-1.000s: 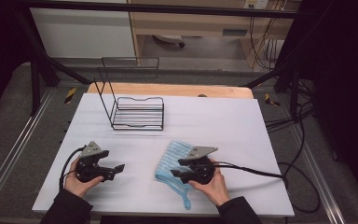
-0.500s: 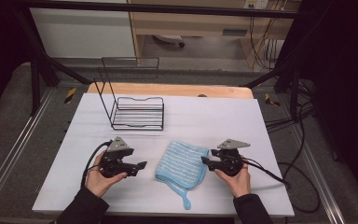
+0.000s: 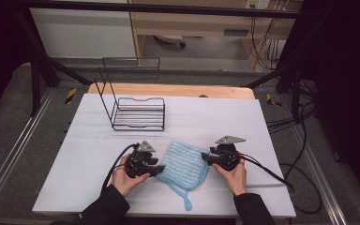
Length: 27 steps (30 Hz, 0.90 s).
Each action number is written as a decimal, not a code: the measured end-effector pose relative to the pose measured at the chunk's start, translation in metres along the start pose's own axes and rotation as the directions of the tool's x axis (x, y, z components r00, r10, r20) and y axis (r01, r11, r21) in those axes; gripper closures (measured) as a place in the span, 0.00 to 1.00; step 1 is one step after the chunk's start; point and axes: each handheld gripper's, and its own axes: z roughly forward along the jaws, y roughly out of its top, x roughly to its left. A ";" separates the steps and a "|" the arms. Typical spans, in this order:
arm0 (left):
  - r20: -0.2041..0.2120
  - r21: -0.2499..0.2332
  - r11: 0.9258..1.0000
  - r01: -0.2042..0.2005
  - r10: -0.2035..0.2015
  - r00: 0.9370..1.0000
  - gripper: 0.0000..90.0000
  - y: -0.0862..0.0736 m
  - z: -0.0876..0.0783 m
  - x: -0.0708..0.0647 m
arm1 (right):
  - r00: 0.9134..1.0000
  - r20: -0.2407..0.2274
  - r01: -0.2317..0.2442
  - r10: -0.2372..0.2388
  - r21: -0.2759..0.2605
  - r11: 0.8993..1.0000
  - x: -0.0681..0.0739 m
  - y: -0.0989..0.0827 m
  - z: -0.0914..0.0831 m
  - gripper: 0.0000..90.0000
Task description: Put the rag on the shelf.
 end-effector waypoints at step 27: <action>0.011 0.030 0.999 0.031 -0.031 0.999 0.98 -0.023 -0.013 -0.011 | 0.990 -0.136 0.026 -0.023 0.021 0.999 0.007 0.014 0.023 0.89</action>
